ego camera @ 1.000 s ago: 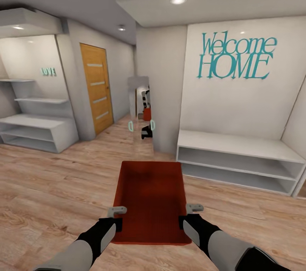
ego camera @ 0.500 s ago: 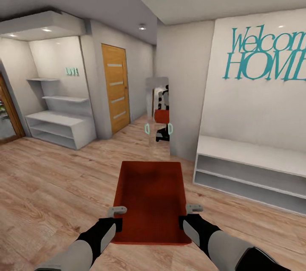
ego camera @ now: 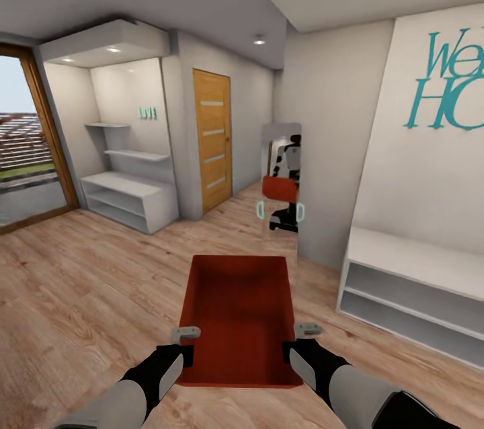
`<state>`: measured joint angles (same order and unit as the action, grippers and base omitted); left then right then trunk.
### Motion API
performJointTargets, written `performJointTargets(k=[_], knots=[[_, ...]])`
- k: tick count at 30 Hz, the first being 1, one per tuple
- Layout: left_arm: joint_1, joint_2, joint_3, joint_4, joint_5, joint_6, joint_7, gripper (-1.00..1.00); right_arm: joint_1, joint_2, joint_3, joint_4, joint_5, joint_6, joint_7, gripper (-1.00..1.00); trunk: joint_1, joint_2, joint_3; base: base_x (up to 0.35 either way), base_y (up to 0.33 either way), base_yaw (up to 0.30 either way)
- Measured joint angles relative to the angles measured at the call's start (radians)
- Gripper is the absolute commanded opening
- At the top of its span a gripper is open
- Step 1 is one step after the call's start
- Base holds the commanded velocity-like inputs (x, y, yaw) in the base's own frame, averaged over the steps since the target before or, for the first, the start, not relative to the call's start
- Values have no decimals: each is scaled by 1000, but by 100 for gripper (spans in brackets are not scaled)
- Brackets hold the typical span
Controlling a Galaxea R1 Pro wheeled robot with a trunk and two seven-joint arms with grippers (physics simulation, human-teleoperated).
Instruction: Move the two storage containers from the living room to the garage. In the garage, place one container on the floor and stack the other container on top of it (either order is fine).
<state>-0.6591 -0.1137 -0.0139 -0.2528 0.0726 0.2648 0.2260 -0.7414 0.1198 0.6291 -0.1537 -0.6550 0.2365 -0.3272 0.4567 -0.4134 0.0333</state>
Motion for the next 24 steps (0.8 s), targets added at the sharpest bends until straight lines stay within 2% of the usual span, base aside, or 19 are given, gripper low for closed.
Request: performJointTargets(k=[24], knots=[[0,0,0,0,0,0,0,-100,0,0,0,0,0,0,0,-100,0,0,0,322,0,270]])
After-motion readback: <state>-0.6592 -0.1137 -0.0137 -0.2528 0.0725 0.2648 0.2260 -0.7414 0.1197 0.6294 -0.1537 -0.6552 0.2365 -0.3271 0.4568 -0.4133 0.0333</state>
